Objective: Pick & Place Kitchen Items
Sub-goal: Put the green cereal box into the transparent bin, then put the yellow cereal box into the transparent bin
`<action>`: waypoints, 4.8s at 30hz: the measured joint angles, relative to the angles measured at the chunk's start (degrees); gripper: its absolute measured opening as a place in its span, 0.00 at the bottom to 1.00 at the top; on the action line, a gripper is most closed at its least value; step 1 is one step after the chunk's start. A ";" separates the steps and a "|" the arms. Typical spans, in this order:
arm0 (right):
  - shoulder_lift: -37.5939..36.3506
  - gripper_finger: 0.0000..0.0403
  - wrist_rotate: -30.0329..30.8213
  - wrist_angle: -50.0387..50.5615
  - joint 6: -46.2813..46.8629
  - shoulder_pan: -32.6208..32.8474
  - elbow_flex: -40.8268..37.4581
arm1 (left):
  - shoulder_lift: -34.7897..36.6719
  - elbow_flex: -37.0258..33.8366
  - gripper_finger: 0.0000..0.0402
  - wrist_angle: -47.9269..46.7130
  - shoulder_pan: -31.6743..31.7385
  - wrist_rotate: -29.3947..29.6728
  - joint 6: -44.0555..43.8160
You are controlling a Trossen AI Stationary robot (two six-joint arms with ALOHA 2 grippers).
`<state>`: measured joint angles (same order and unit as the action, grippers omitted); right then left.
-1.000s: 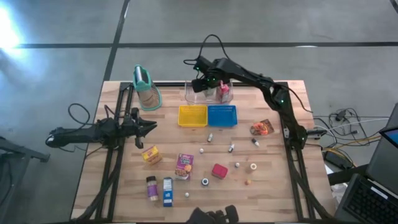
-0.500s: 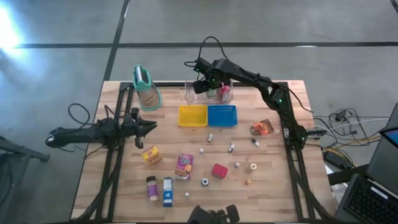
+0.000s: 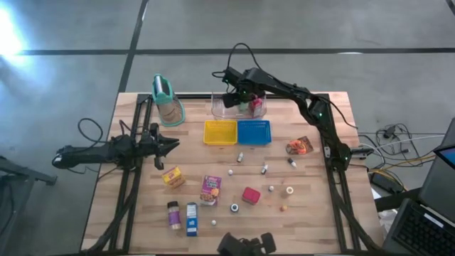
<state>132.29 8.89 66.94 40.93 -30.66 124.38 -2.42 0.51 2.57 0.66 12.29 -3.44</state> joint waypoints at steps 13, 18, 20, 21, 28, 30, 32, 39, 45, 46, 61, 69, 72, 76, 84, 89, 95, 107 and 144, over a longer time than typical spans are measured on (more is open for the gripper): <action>-0.02 0.40 -0.21 -4.06 -1.10 -0.71 -5.74 | 0.02 0.02 0.16 0.00 0.01 0.00 0.00; -0.02 0.46 -0.23 -4.66 -1.09 -0.73 -6.24 | 0.00 0.00 0.16 -0.01 0.00 0.02 0.00; -0.02 0.48 -0.23 -4.76 -1.10 -0.73 -6.24 | 0.02 0.00 0.16 -0.01 -0.01 0.00 0.00; -0.02 0.49 -0.24 -4.76 -1.15 -0.73 -6.24 | 0.00 0.00 0.16 -0.02 0.01 0.00 0.00; -0.02 0.51 -0.34 -4.70 -2.03 -0.73 -6.00 | 0.02 0.00 0.16 0.00 -0.01 0.00 0.00; -0.04 0.51 -0.34 -4.63 -2.31 -0.75 -5.98 | 0.02 0.00 0.16 0.00 -0.01 0.00 0.00; -0.24 0.50 -0.35 -4.59 -2.34 -0.75 -5.97 | 0.02 0.00 0.16 -0.01 0.01 0.02 0.00; -2.00 0.45 -0.38 -4.59 -3.03 -0.97 -5.89 | 0.01 0.01 0.16 -0.02 0.00 0.02 0.00; -3.51 0.42 -0.36 -4.50 -3.67 -0.93 -5.82 | 0.00 0.00 0.16 -0.01 0.01 0.00 0.00; -3.59 0.42 -0.36 -4.47 -3.68 -0.93 -5.82 | 0.02 0.00 0.16 -0.01 0.00 0.00 0.00; -3.63 0.50 -0.31 -4.18 -4.81 -0.91 -7.03 | 0.01 0.00 0.16 0.00 -0.01 0.01 0.00; -3.59 0.53 -0.27 -3.99 -5.28 -0.89 -6.68 | 0.02 0.00 0.16 -0.02 -0.01 0.00 0.00; -4.28 0.54 -0.15 -3.83 -5.40 -0.89 -6.31 | 0.00 0.00 0.16 -0.02 0.00 0.01 0.00; -5.37 0.52 0.21 -2.30 -6.17 -0.95 -4.69 | 0.00 0.00 0.16 0.00 0.00 0.00 0.00; -7.54 0.48 0.25 0.54 -7.91 -0.86 -1.08 | 0.02 0.00 0.16 -0.02 -0.01 0.00 0.00; -7.54 0.46 0.25 5.85 -8.51 -0.71 3.14 | 0.02 0.00 0.16 -0.01 0.00 0.02 0.00; -7.54 0.42 0.17 11.18 -10.96 0.38 8.51 | 0.01 0.00 0.16 0.00 0.00 0.02 0.00; -14.03 0.33 0.08 14.68 -15.19 3.96 10.09 | 0.01 0.02 0.16 0.00 0.00 0.02 0.00; -26.92 0.05 0.81 18.95 -20.21 28.25 10.05 | 0.00 0.01 0.16 0.00 0.00 0.00 0.00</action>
<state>105.37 9.71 85.88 20.72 -2.42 134.43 -2.42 0.52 2.57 0.66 12.29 -3.44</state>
